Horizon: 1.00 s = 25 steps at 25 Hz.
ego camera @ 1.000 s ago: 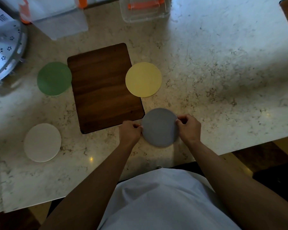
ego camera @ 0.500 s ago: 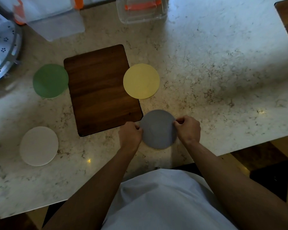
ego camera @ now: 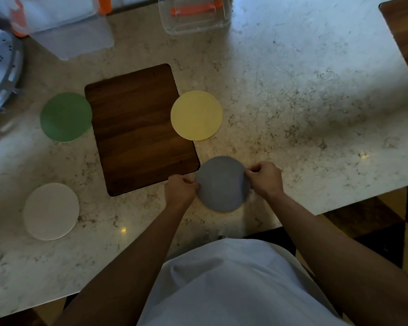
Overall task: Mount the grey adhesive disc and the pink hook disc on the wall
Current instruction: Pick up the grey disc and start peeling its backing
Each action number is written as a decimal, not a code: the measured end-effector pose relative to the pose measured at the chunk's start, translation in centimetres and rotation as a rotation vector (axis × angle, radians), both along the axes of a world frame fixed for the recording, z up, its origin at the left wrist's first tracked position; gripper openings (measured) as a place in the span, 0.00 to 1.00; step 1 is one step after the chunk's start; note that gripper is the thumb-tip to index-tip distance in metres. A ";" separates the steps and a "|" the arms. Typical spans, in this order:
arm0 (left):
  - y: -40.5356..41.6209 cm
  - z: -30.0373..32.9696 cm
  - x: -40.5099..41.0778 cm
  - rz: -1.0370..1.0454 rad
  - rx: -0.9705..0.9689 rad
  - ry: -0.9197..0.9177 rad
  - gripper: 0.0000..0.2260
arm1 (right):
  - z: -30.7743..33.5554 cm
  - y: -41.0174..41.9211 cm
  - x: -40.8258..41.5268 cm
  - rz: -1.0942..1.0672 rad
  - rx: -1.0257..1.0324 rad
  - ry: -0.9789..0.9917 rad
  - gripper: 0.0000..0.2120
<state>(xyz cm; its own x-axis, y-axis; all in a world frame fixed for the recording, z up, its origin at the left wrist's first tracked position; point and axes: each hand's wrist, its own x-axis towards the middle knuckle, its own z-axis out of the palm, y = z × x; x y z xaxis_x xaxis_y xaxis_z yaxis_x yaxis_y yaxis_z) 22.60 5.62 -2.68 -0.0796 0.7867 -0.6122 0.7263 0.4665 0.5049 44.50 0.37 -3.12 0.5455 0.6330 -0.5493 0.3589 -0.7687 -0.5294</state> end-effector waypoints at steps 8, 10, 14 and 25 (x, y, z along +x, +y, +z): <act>0.8 0.2 -0.6 0.127 -0.087 -0.234 0.02 | 0.1 -0.2 0.5 -0.070 0.068 0.176 0.03; 1.5 0.5 -0.6 0.163 -0.097 -0.280 0.03 | 0.4 0.1 0.7 -0.085 0.126 0.205 0.02; 3.7 1.5 -0.6 0.166 -0.041 -0.297 0.03 | 0.9 2.2 1.5 -0.056 0.214 0.252 0.05; 14.6 1.6 -0.1 0.292 0.047 -0.389 0.02 | 1.8 14.5 1.5 0.045 0.270 0.206 0.04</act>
